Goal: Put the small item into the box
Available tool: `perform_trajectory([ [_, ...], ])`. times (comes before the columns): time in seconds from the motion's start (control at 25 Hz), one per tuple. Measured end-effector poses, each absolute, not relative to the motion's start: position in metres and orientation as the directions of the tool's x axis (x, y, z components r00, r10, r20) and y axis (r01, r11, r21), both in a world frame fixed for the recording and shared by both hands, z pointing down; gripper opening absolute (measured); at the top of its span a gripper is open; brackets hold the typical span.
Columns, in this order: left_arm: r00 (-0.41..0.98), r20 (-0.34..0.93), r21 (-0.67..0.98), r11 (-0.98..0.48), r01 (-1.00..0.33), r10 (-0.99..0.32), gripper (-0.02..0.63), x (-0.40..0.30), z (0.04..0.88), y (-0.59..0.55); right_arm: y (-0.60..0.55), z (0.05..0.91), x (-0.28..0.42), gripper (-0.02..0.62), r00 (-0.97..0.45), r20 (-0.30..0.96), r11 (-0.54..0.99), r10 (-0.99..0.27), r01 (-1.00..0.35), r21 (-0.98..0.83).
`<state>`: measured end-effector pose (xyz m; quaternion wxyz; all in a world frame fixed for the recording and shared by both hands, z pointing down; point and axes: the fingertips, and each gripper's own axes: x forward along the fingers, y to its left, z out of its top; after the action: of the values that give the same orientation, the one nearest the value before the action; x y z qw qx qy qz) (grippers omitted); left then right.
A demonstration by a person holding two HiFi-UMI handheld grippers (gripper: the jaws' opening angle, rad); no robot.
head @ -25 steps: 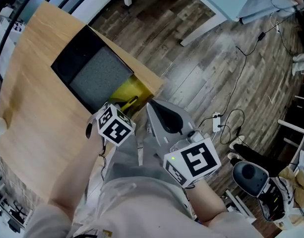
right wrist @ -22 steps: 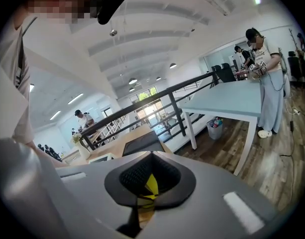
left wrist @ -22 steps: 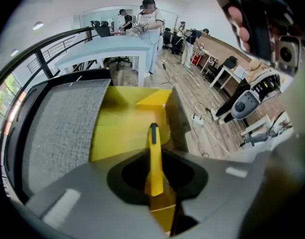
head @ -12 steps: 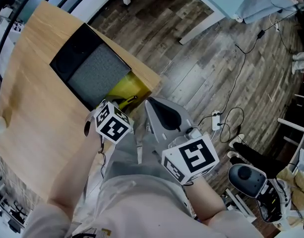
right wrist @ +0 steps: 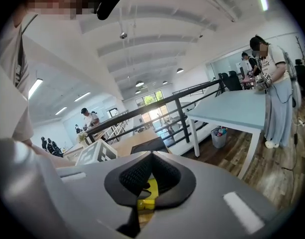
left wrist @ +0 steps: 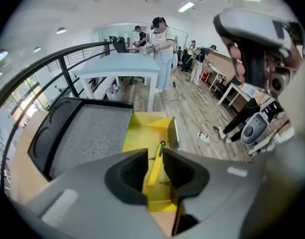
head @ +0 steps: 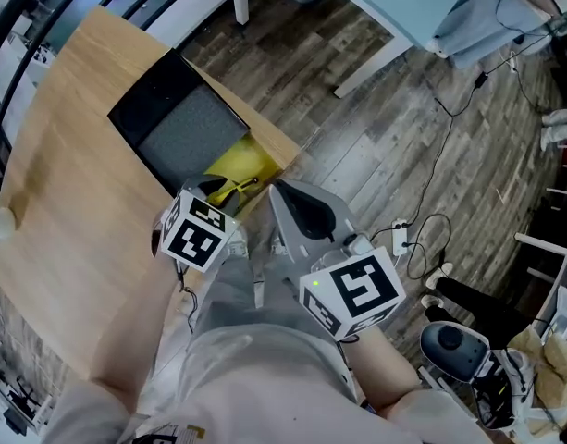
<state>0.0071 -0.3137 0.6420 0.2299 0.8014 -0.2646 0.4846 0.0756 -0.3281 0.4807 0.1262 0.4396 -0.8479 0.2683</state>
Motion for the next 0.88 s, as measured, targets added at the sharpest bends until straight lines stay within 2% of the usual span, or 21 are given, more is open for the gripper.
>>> perform_trajectory([
  [0.12, 0.420, 0.865, 0.089, -0.740, -0.667, -0.275, 0.086, 0.013, 0.619, -0.330, -0.336, 0.475, 0.082, -0.002, -0.584, 0.437, 0.487, -0.684, -0.812, -0.322],
  [0.32, 0.461, 0.768, 0.017, -0.706, -0.708, -0.444, 0.063, -0.013, 0.525, -0.298, -0.289, 0.415, 0.057, 0.000, -0.588, 0.357, 0.525, -0.726, -0.809, -0.266],
  [0.48, 0.494, 0.676, -0.007, -0.675, -0.738, -0.547, 0.027, -0.007, 0.479, -0.327, -0.313, 0.402, 0.070, -0.002, -0.573, 0.331, 0.518, -0.750, -0.820, -0.244],
  [0.88, 0.523, 0.359, -0.067, -0.581, -0.811, -0.773, 0.003, -0.049, 0.341, -0.340, -0.322, 0.331, 0.057, -0.002, -0.529, 0.219, 0.503, -0.820, -0.848, -0.168],
])
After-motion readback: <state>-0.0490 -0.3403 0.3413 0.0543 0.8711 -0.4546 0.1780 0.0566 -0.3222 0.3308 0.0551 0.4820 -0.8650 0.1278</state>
